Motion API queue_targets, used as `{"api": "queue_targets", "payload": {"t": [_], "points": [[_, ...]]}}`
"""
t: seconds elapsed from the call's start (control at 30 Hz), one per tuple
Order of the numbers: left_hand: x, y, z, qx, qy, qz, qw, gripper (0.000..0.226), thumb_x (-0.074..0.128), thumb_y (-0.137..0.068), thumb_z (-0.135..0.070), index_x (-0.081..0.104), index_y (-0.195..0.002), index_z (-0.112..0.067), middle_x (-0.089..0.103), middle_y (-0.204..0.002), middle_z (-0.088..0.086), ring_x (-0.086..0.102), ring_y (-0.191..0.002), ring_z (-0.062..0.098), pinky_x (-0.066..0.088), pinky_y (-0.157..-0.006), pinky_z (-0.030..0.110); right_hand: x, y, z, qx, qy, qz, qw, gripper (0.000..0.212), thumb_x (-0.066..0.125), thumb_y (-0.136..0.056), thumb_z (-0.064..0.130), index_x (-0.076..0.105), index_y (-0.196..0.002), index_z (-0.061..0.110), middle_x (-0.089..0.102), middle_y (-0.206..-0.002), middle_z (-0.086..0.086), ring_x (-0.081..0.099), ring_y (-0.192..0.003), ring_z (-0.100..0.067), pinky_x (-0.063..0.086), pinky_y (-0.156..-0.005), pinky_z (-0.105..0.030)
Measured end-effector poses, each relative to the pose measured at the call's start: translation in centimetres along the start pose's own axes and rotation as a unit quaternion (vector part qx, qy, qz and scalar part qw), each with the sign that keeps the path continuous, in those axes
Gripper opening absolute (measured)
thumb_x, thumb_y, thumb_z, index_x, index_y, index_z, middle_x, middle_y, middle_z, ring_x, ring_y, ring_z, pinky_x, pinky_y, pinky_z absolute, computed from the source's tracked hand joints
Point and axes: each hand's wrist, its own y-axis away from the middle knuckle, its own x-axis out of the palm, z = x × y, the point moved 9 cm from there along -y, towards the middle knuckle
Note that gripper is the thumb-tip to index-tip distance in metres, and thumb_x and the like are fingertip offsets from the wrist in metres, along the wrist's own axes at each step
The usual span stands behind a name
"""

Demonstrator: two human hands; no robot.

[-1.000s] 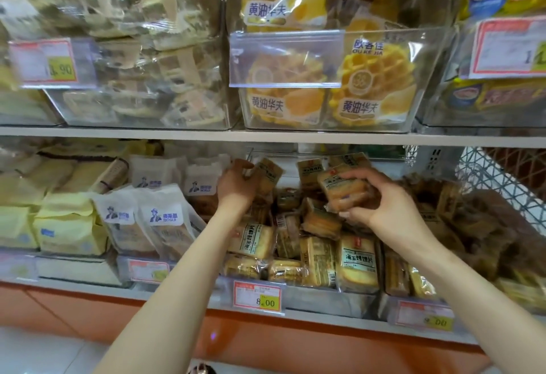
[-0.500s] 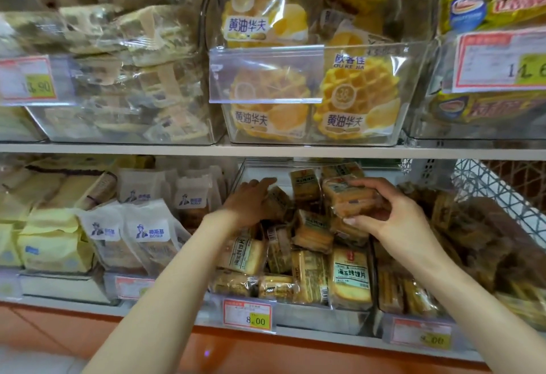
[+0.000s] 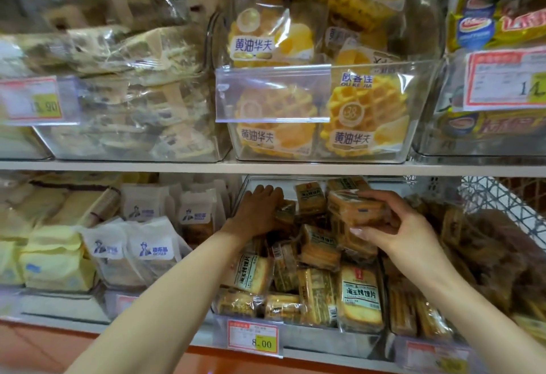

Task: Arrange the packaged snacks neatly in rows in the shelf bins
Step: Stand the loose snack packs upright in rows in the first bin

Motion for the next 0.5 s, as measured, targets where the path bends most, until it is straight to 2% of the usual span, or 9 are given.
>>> {"api": "queue_targets", "payload": {"t": [0.13,0.23,0.33,0.5], "points": [[1.2,-0.4,0.6,-0.002,0.016,0.051,0.999,0.067,0.07,-0.069,-0.058,0.04,-0.111,-0.015,0.043,-0.115,0.005,0.037,-0.11,0.025,0.029,-0.083,0.037,0.0,-0.1,-0.2,0.006,-0.013,-0.003,1.0,0.05,0.077,-0.071,0.008,0.057,-0.103,0.041,0.066,-0.099,0.017,0.06,-0.091,0.01,0.047,-0.075,-0.008],[1.7,-0.5,0.6,0.016,-0.027,0.078,0.996,0.073,0.071,-0.069,-0.055,0.035,-0.118,-0.014,0.038,-0.121,0.006,0.033,-0.113,0.025,0.027,-0.088,0.037,0.0,-0.2,-0.2,0.006,-0.029,-0.008,1.0,0.049,0.076,-0.072,0.005,0.059,-0.104,0.037,0.066,-0.099,0.016,0.06,-0.088,0.012,0.046,-0.07,-0.004],[1.8,-1.0,0.1,0.041,-0.065,0.061,0.995,0.08,0.069,-0.07,-0.055,0.032,-0.126,-0.012,0.037,-0.127,0.008,0.032,-0.117,0.026,0.025,-0.096,0.04,0.1,-0.4,-0.4,0.01,-0.043,-0.007,0.999,0.048,0.075,-0.071,0.002,0.06,-0.106,0.031,0.067,-0.099,0.012,0.061,-0.088,0.011,0.044,-0.068,-0.002],[2.0,-1.8,0.9,0.021,-0.036,0.012,0.999,0.077,0.071,-0.069,-0.054,0.035,-0.123,-0.013,0.04,-0.126,0.007,0.035,-0.115,0.025,0.03,-0.093,0.04,0.1,-0.3,-0.6,0.014,-0.047,-0.007,0.999,0.049,0.075,-0.071,0.001,0.059,-0.103,0.034,0.067,-0.098,0.011,0.062,-0.087,0.009,0.046,-0.068,-0.003]]}}
